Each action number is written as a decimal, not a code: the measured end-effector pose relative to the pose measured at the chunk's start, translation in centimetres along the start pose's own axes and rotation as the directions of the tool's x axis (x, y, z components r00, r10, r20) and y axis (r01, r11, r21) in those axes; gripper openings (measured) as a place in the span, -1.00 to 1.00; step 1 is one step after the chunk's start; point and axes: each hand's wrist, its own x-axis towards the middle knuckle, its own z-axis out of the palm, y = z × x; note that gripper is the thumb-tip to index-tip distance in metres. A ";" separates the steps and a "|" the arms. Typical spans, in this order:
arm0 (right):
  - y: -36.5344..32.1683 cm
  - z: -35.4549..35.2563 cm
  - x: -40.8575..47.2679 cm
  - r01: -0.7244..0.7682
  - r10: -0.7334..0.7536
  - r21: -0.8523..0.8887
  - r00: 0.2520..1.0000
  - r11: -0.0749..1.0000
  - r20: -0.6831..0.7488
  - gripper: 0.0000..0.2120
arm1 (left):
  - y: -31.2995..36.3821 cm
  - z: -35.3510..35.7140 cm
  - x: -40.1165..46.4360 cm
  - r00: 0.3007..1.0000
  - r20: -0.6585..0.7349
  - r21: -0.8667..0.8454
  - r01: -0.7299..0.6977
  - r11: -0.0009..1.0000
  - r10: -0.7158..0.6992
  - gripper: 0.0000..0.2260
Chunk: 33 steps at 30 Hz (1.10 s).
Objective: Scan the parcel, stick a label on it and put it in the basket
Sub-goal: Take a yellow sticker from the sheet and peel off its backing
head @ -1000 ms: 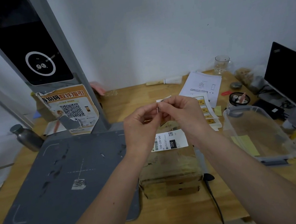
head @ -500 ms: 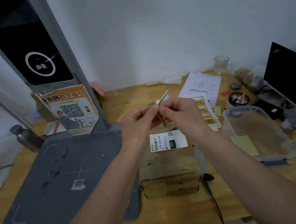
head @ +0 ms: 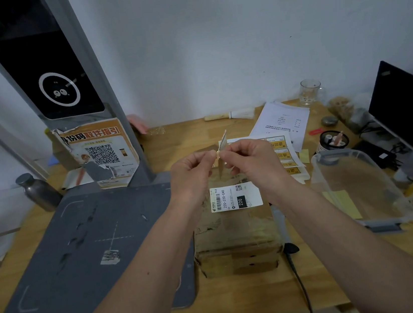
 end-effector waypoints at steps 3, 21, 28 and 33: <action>0.0 0.0 0.0 -0.022 0.022 0.003 1.000 1.000 0.003 -0.95 | 0.0 0.0 -0.1 1.000 0.000 0.019 -0.009 1.000 0.009 -0.86; 0.5 -0.2 0.1 -0.071 0.071 0.045 0.997 0.996 0.007 -0.92 | 0.1 -0.1 -0.1 0.997 -0.060 -0.051 0.054 0.997 -0.057 -0.82; 0.8 -0.5 0.1 -0.083 0.083 0.062 0.997 0.995 0.002 -0.94 | 0.2 0.0 0.0 0.974 -0.033 -0.237 0.211 0.948 -0.225 -0.83; 0.9 -0.6 0.1 -0.086 0.086 0.065 0.996 0.994 -0.006 -0.94 | 0.1 0.0 0.1 0.964 -0.076 -0.274 0.226 0.935 -0.255 -0.84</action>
